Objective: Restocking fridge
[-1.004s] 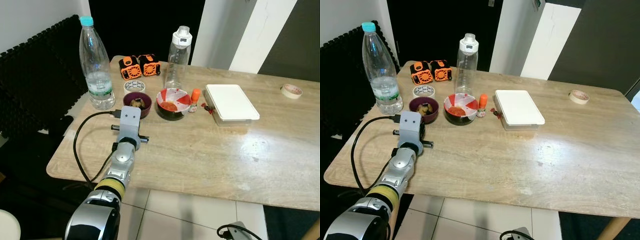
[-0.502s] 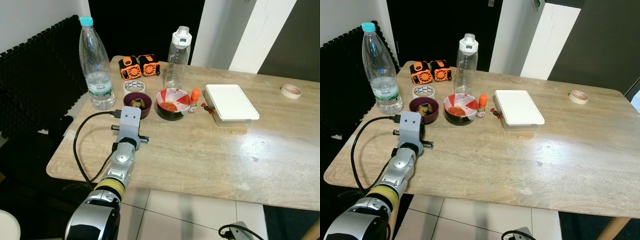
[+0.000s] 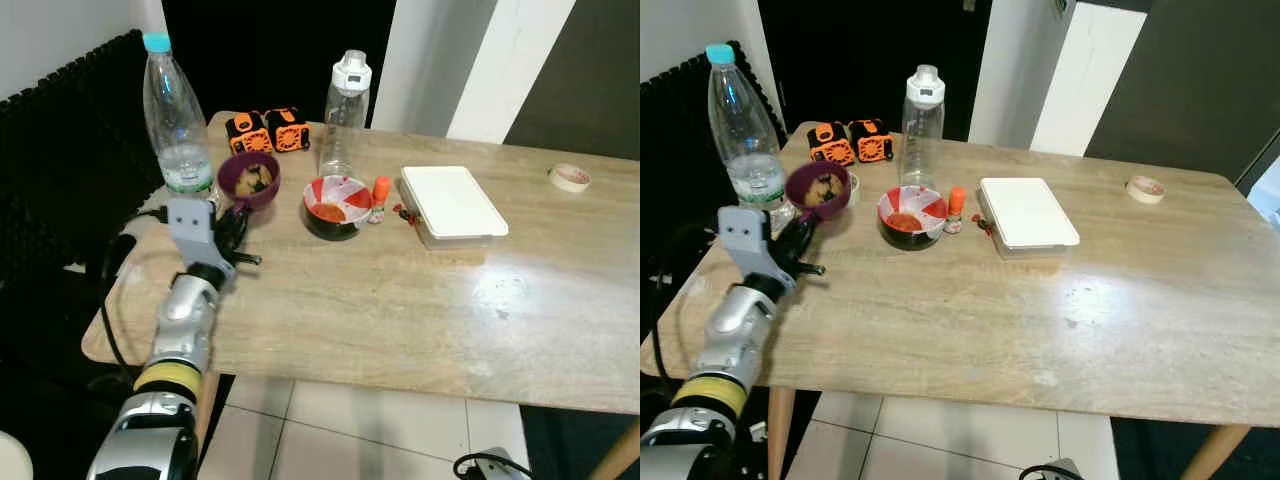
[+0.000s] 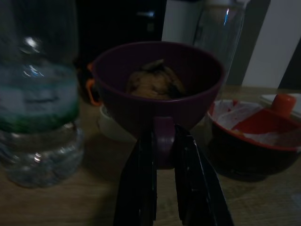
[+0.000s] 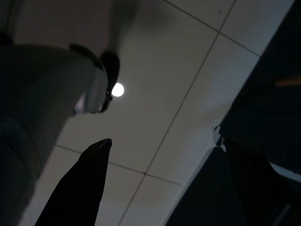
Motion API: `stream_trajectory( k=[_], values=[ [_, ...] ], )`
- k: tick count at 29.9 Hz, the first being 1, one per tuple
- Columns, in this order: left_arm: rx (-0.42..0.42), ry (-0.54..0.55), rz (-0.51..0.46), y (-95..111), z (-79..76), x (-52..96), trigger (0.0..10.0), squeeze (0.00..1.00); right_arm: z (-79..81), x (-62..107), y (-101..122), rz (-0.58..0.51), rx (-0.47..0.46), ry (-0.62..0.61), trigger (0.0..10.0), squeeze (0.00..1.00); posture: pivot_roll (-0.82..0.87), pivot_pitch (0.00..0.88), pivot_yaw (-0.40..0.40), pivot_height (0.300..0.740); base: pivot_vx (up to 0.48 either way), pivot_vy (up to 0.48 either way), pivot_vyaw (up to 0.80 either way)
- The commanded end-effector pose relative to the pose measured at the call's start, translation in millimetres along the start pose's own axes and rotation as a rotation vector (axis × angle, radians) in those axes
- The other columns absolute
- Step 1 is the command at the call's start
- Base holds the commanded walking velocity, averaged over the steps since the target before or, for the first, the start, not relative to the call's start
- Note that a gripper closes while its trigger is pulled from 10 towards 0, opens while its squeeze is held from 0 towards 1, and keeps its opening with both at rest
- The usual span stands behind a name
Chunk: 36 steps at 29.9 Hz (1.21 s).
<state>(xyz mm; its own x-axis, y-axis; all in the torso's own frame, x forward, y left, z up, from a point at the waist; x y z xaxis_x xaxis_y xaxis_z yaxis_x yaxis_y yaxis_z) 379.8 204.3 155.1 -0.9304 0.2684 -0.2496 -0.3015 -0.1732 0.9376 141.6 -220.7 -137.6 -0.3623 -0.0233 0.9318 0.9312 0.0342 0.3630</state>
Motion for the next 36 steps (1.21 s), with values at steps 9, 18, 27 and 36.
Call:
stream_trajectory(
  k=[9, 18, 27, 36],
  values=[
    [-0.017, -0.162, -0.035, 15, 30.5, 31.2, 10.0, 0.00, 19.4, -4.1, 0, 0.002, 0.008, 0.019, 10.0, 0.00, 0.09, 0.018, -0.091, 0.740, 0.000, 0.000, 0.00],
    [-0.068, 0.022, 0.085, 0, 91.4, 77.0, 10.0, 0.00, 21.5, -4.2, -1, 0.004, 0.012, 0.025, 10.0, 0.00, 0.10, 0.023, -0.090, 0.740, 0.000, 0.000, 0.00],
    [-0.091, 0.334, 0.289, -33, 141.8, 127.5, 10.0, 0.00, 14.7, -3.0, 0, 0.004, 0.027, 0.020, 10.0, 0.00, 0.12, 0.015, -0.096, 0.740, 0.000, 0.000, 0.00],
    [-0.017, 0.795, 0.530, -81, 161.3, 202.3, 10.0, 0.00, 5.5, -1.8, 10, -0.010, 0.039, 0.008, 10.0, 0.00, 0.12, 0.007, -0.097, 0.740, 0.000, 0.000, 0.00]
  ],
)
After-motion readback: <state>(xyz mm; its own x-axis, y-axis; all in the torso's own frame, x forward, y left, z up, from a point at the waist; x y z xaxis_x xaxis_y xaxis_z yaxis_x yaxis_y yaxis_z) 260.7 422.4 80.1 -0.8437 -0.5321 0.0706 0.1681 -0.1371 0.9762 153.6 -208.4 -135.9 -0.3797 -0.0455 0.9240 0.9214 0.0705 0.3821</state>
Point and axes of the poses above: a point about 5 cm out from each wrist's last joint towards the gripper, its own x axis pointing back from the gripper into the wrist, its own y axis along the axis of the wrist's last joint, z = x × y, the point moved 4 cm from there along -x, pointing out of the wrist towards the gripper, and after that the axes turned 12 degrees about -x, right-handed, at the moved point
